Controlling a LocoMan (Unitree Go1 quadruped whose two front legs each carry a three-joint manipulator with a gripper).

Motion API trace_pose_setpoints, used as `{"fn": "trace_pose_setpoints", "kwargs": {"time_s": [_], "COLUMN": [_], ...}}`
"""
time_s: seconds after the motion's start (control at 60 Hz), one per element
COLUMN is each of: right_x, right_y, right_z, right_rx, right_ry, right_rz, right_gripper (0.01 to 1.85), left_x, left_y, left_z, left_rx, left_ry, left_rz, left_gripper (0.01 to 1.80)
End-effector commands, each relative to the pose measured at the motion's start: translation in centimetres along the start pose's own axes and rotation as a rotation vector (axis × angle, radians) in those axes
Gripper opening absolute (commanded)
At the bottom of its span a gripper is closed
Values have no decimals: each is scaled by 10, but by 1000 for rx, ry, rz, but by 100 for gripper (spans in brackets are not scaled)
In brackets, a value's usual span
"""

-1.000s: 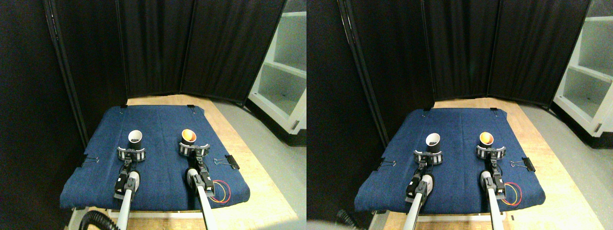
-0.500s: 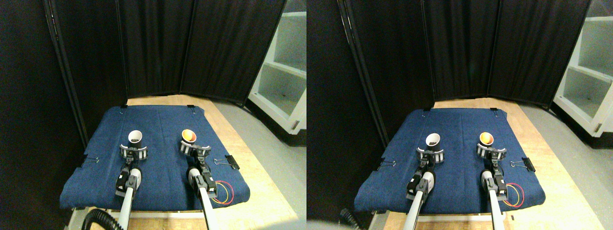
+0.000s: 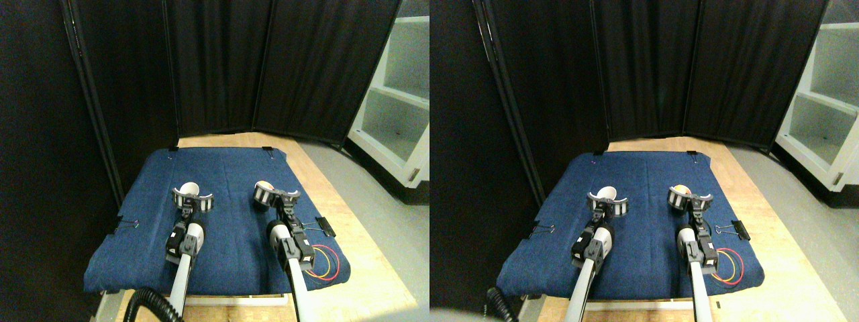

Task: Pour (bimanual)

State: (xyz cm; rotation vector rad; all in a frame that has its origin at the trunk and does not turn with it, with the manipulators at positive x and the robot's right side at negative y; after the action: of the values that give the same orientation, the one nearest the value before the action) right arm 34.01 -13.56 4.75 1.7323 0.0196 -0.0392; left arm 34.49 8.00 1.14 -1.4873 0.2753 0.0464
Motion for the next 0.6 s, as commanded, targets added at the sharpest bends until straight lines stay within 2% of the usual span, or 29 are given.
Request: {"fn": "trace_pose_setpoints", "kwargs": {"time_s": [0.017, 0.15, 0.267, 0.333, 0.6], "right_x": [6, 12, 20, 22, 25], "right_y": [-6, -20, -34, -39, -52], "right_z": [-4, -4, -5, -5, -2], "right_rx": [-16, 28, 46, 35, 18], "right_ry": [12, 46, 54, 75, 58], "right_rz": [2, -42, -108, -110, -137], "right_gripper": [141, 143, 142, 144, 144], "left_x": [2, 5, 10, 11, 18], "left_y": [0, 6, 10, 12, 22], "left_z": [0, 2, 8, 10, 18], "left_rx": [-20, -37, -50, -43, -63], "left_ry": [-28, -42, -58, -50, -75], "left_rz": [-35, -31, -26, -22, 4], "left_gripper": [136, 137, 137, 137, 137]}}
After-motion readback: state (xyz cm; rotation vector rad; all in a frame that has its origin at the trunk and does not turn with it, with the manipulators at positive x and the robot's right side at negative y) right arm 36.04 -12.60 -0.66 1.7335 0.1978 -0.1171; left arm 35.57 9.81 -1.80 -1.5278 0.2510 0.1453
